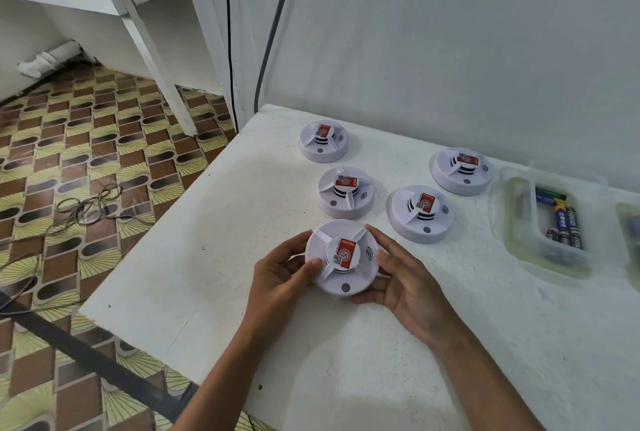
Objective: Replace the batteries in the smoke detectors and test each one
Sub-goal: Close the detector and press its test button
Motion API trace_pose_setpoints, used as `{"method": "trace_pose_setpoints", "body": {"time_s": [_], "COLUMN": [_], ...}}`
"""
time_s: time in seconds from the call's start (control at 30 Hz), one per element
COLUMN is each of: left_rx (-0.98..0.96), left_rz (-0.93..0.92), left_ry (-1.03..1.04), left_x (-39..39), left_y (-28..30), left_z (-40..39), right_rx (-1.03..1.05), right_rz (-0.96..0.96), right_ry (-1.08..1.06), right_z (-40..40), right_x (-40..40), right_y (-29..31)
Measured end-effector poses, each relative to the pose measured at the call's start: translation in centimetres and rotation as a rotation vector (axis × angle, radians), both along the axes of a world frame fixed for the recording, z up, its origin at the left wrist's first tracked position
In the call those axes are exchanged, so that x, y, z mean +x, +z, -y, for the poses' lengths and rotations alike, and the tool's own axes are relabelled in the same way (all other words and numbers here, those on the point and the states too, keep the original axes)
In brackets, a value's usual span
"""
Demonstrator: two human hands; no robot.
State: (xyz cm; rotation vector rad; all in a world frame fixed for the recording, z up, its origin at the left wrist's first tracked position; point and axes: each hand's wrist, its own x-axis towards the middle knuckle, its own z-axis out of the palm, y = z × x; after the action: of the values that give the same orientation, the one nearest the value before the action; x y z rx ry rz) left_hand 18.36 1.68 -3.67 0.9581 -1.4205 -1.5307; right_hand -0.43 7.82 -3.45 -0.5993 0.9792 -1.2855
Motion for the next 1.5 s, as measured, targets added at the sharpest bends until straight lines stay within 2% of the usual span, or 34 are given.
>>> {"method": "trace_pose_setpoints", "body": {"time_s": [0.3,1.17,1.4,1.5], "left_rx": [-0.003,0.011,0.071,0.057], "left_rz": [-0.014,0.004,-0.018,0.000], "left_ry": [-0.001,-0.012,-0.004,-0.053], "left_x": [0.0,0.1,-0.8,-1.9], "left_y": [0.0,-0.2,1.7,4.0], "left_z": [0.0,0.4,0.0,1.0], "right_rx": [-0.006,-0.003,-0.024,-0.049], "right_rz": [0.031,-0.043,-0.316,-0.681], "right_ry": [-0.007,-0.054,-0.103,-0.167], "right_z": [0.0,0.0,-0.9,-0.6], "right_x": [0.0,0.4,1.2,0.8], "right_y": [-0.1,-0.2,1.8,4.5]}}
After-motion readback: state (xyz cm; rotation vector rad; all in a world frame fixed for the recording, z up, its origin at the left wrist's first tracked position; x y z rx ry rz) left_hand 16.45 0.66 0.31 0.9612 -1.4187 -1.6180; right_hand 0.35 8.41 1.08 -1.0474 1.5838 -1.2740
